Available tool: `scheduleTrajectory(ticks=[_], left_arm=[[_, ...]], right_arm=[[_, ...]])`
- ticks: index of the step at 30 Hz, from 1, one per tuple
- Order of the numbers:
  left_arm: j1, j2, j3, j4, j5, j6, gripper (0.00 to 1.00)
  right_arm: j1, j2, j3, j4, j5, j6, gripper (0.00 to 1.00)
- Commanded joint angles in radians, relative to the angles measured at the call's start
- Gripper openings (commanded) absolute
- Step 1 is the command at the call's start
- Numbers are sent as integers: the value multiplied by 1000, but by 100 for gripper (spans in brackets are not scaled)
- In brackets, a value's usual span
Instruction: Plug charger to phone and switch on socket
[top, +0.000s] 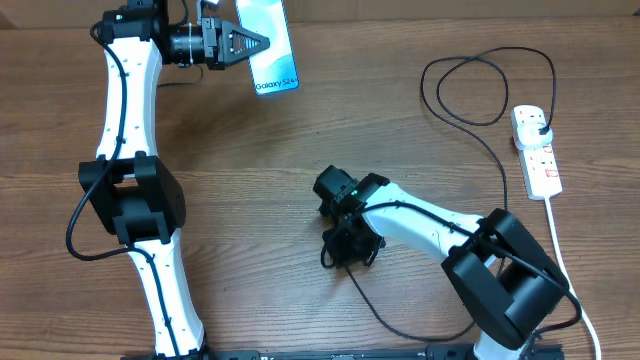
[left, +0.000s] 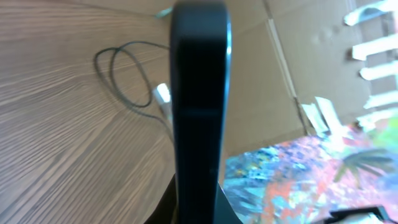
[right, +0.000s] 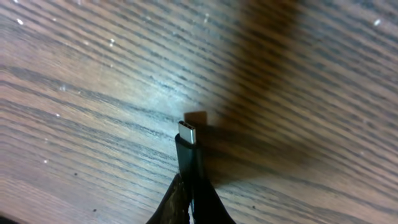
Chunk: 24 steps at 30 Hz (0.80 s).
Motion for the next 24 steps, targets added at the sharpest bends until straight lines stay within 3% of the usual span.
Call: scheduleTrajectory(ticks=[1,10,18,20,24], left_arm=[[4,-42,16,19,138,13,4],[4,-42,16,21,138,-72,4],[-2,-42,16,225,138,-463,4],[-11,-42,16,307,138,-626,4],[-45,-50,17,450,138,-813,4]], right_arm=[[-59,9,42,39,-155,-35,4],[-245,-132,76,159,-554,-57,4],[-343,-179,76,224,-809,-56,4],[-348,-179,76,224,-816,-56,4],[-348,-179,76,226,-820,-52,4]])
